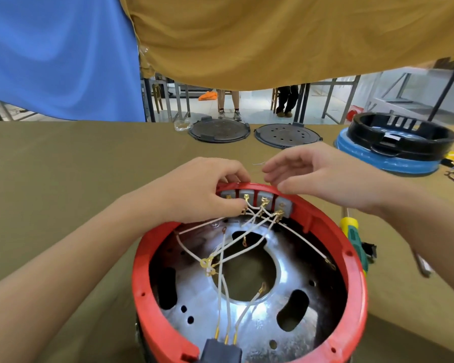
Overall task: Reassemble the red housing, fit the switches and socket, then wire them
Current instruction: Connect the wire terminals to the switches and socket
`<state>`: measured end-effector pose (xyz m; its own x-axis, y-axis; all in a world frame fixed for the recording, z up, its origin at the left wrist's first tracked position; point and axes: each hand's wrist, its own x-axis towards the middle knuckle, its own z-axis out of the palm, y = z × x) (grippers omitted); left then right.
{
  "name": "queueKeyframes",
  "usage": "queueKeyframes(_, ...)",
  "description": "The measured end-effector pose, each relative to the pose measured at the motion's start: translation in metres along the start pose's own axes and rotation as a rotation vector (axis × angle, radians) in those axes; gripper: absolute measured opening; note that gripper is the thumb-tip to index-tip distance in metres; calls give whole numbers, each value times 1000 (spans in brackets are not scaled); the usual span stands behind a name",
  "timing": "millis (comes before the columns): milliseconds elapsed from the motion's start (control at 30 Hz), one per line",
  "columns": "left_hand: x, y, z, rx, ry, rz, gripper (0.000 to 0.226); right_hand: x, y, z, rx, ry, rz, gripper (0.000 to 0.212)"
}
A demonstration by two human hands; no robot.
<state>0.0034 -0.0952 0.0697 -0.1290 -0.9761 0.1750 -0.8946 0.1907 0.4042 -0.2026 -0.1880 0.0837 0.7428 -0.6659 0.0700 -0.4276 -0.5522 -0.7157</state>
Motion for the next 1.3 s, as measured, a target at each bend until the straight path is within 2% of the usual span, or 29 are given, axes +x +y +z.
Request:
queueKeyframes(133,-1,2,-8,-6,-29,65,31,-2,2,-3,13,-106,6,27)
queueKeyframes(367,-1,11,7,138,87,255,11,-1,2,1,12,-68,-24,24)
queueKeyframes(800,-4,13,3,128,-59,247,13,0,2,6,12,-53,-30,23)
queueKeyframes(933,-5,12,1,120,0,275,8,1,4,7,21,-47,-34,24)
queueKeyframes(1067,-3,15,-1,169,36,406,20,1,6,6,45,-62,-42,21)
queueKeyframes(1133,-3,16,-1,206,38,453,13,1,7,6,54,-65,-46,22)
queueKeyframes(1300,-2,13,-1,162,23,434,8,-1,8,6,96,-84,-35,23)
